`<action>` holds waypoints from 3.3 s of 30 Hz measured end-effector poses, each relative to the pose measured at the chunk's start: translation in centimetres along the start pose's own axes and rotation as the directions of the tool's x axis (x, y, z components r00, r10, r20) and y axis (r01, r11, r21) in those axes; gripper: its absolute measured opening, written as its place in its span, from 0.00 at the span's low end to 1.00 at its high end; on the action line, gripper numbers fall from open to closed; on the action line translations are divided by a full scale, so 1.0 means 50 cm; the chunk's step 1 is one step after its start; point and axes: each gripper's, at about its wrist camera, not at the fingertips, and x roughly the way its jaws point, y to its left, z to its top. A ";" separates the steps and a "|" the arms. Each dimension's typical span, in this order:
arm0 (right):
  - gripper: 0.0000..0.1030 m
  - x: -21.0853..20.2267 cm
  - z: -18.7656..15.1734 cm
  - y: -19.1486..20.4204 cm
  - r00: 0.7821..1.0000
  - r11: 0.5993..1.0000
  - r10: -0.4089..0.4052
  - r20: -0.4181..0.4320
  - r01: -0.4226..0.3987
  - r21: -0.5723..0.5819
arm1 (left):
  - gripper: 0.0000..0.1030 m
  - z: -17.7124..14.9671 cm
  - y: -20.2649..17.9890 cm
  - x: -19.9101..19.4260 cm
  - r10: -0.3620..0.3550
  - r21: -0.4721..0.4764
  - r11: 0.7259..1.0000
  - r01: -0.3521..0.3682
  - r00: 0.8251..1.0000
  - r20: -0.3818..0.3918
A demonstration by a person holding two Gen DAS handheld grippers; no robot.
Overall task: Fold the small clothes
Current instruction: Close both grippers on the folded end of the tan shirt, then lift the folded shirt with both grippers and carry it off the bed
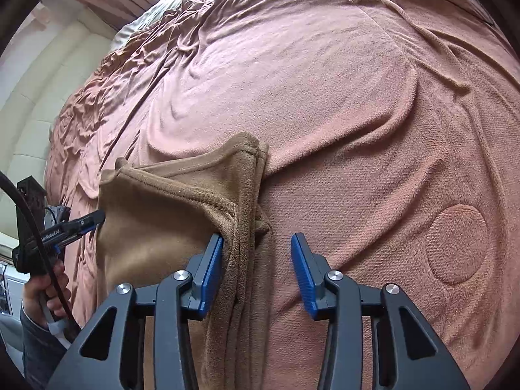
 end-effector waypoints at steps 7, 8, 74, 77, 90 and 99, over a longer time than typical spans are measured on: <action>0.38 -0.006 -0.006 -0.034 0.996 0.994 0.086 -0.004 -0.086 0.062 | 0.39 0.047 -0.003 0.022 -0.002 -0.006 1.000 0.002 1.000 0.017; 0.38 -0.005 -0.005 -0.036 0.995 0.993 0.102 -0.009 -0.101 0.063 | 0.39 0.053 -0.003 0.027 0.000 -0.007 1.000 0.000 1.000 0.015; 0.15 -0.107 -0.083 0.062 0.962 0.968 0.231 0.148 -0.211 -0.136 | 0.05 0.002 -0.054 -0.150 -0.211 0.037 0.978 0.208 0.964 0.162; 0.14 -0.132 -0.105 0.072 0.960 0.967 0.227 0.166 -0.202 -0.155 | 0.05 -0.009 -0.063 -0.175 -0.218 0.050 0.976 0.213 0.959 0.178; 0.13 -0.241 -0.180 0.093 0.950 0.967 0.207 0.234 -0.162 -0.198 | 0.04 -0.059 -0.093 -0.281 -0.269 0.092 0.963 0.254 0.931 0.245; 0.13 -0.316 -0.235 0.112 0.941 0.966 0.201 0.274 -0.143 -0.216 | 0.04 -0.106 -0.111 -0.355 -0.311 0.122 0.950 0.287 0.907 0.285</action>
